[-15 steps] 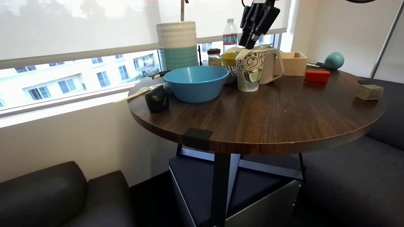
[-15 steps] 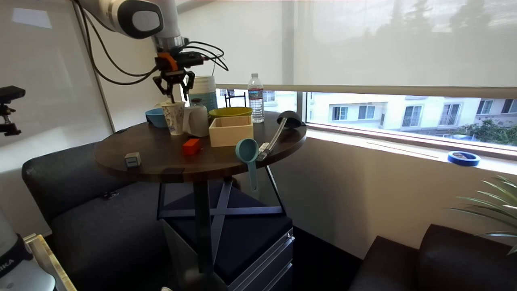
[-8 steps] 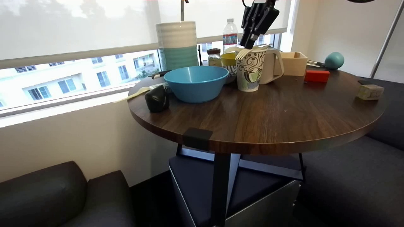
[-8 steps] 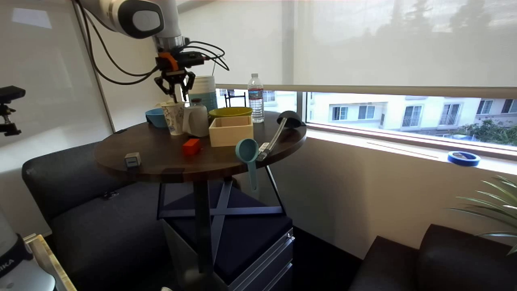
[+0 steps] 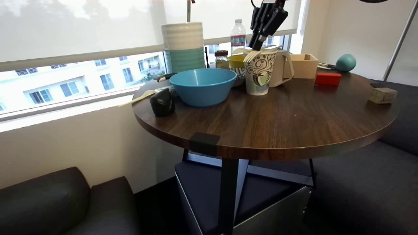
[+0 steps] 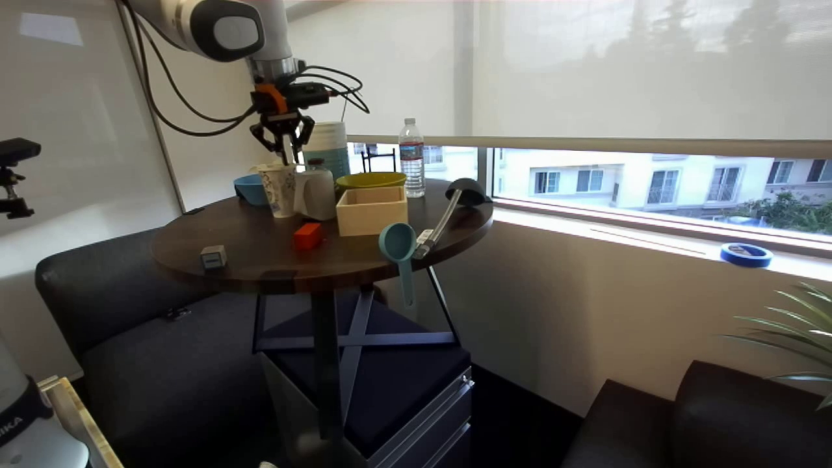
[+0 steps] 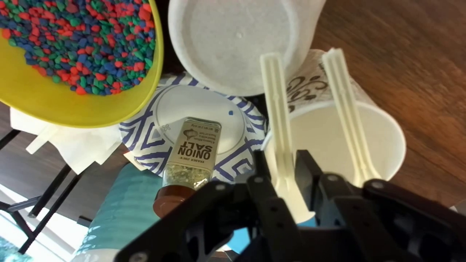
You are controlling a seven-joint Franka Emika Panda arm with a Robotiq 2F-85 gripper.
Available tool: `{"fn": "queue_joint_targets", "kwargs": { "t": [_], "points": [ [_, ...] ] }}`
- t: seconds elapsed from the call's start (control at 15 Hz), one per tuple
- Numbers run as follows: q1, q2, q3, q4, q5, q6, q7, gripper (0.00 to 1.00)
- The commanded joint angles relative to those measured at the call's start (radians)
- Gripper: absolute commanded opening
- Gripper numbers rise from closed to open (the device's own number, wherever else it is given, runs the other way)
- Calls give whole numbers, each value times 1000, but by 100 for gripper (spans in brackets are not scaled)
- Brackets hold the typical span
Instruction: Put the spoon on top of the fork
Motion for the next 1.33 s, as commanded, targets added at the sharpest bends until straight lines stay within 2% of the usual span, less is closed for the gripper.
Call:
{"fn": "queue_joint_targets", "kwargs": {
  "t": [0.0, 0.07, 0.2, 1.27],
  "points": [
    [-19, 11, 18, 14, 13, -11, -19, 8],
    [-19, 11, 18, 14, 12, -11, -19, 10],
    [-19, 11, 19, 15, 13, -10, -19, 1],
    [-21, -41, 23, 32, -4, -36, -19, 3]
  ]
}}
